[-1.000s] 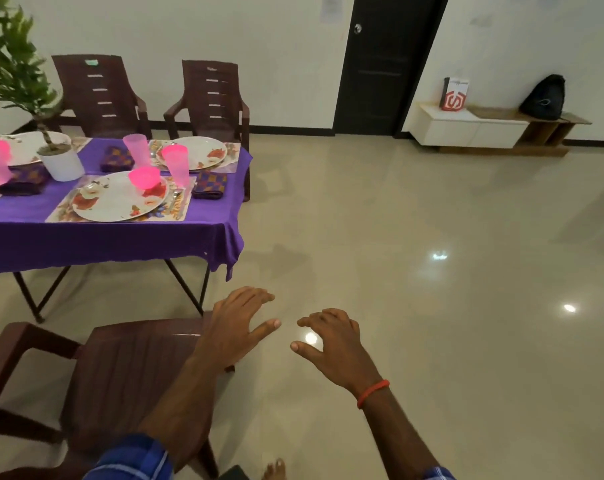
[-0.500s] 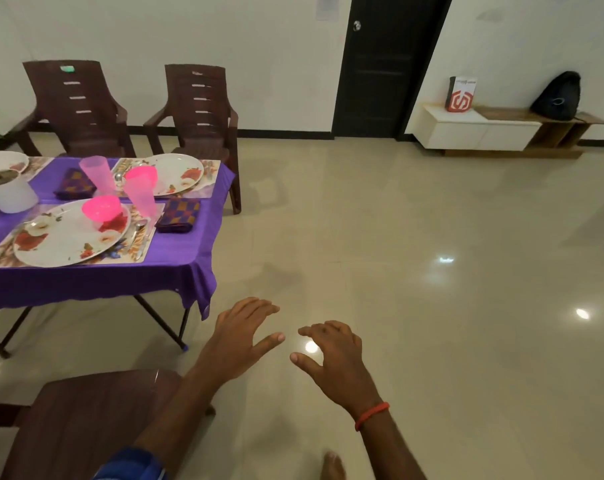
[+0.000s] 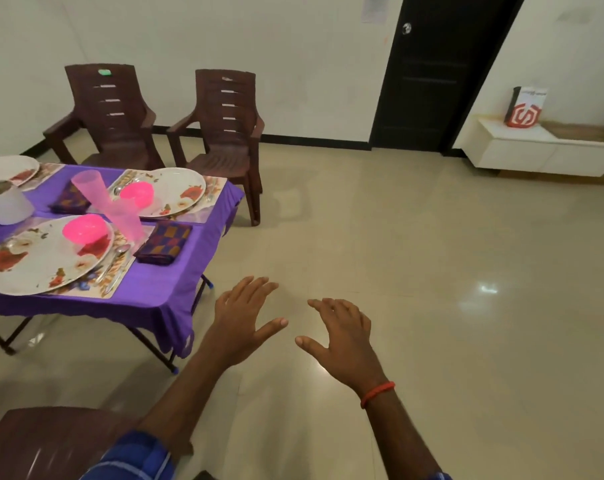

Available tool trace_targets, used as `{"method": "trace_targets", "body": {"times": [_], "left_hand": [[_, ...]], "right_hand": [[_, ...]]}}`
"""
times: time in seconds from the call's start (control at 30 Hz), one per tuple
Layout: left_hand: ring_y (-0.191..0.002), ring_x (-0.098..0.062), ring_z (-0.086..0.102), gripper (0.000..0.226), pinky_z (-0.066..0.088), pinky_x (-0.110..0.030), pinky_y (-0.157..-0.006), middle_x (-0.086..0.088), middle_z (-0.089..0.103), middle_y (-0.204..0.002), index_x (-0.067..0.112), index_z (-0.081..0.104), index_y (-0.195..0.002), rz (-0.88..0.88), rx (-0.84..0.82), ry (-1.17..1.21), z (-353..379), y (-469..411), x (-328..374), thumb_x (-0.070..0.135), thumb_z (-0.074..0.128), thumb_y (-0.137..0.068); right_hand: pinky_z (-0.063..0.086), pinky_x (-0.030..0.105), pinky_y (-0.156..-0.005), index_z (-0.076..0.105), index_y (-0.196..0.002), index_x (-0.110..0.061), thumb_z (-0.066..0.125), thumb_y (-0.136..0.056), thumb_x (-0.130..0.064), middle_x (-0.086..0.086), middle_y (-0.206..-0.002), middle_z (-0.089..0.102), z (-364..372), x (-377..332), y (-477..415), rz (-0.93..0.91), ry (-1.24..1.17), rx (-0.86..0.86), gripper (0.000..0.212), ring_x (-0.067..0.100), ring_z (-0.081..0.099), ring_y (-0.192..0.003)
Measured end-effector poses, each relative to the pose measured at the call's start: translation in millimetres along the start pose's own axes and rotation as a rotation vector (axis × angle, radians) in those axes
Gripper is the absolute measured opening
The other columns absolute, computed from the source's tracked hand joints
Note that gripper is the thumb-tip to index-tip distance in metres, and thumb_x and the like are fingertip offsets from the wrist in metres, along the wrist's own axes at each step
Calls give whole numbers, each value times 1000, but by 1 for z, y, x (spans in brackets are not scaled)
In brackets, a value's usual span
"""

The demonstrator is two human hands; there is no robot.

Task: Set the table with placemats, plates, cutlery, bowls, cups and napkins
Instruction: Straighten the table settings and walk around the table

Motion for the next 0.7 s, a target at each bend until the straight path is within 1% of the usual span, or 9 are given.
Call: {"method": "trace_targets", "body": {"times": [0.1,0.17,0.27,0.43,0.53,0.63,0.7], "left_hand": [[-156,-14,14,77,21,-53,-121,12,28,-165,39,34,-153,-3,11,-6,5,-22,4,83,35,-90],[-156,-13,12,79,18,-51,-121,12,26,-166,39,33,-154,-32,14,1,4,-43,0,84,34,-89],[-156,-14,12,81,19,-52,-120,12,27,-166,39,32,-154,-64,31,-16,0,-81,-9,85,32,-88],[-156,-12,11,77,19,-53,-121,13,25,-166,40,31,-154,-67,54,-5,5,-162,-29,82,36,-90],[-157,-14,11,81,17,-56,-121,12,24,-167,40,30,-154,-91,39,33,10,-219,-44,85,33,-88],[-157,-13,9,82,16,-57,-122,13,22,-167,41,29,-154,-73,29,45,10,-268,-52,87,30,-87],[-157,-13,10,84,15,-57,-122,13,22,-167,42,29,-154,-76,35,60,9,-300,-61,89,28,-86]], "right_hand": [[14,39,-116,32,-150,-41,49,-88,-72,-8,-154,35,-5,18,-32,22,-17,-6,72,15,21,-146],[13,39,-117,30,-152,-40,49,-88,-72,-8,-156,34,-7,27,-57,26,-38,-23,74,16,19,-146],[13,39,-116,30,-151,-40,42,-85,-77,-8,-155,35,-10,39,-97,1,-32,-27,77,16,20,-146],[13,39,-117,30,-151,-41,49,-91,-70,-9,-155,34,-14,59,-177,-2,-10,-42,69,15,20,-146],[14,39,-117,31,-150,-41,50,-91,-69,-8,-155,35,-19,66,-227,-19,-1,-54,68,16,20,-146],[14,38,-117,30,-151,-41,46,-91,-72,-8,-155,35,-26,70,-272,-33,26,-81,69,16,20,-147],[15,39,-117,30,-150,-41,35,-86,-78,-9,-155,35,-31,71,-302,-30,20,-76,75,16,21,-147]]}}
Point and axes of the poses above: each hand's wrist, its own y-axis away from the middle knuckle, its own z-axis out of the palm, x = y × z, the point moved 6 cm from there along -y, towards the middle knuckle
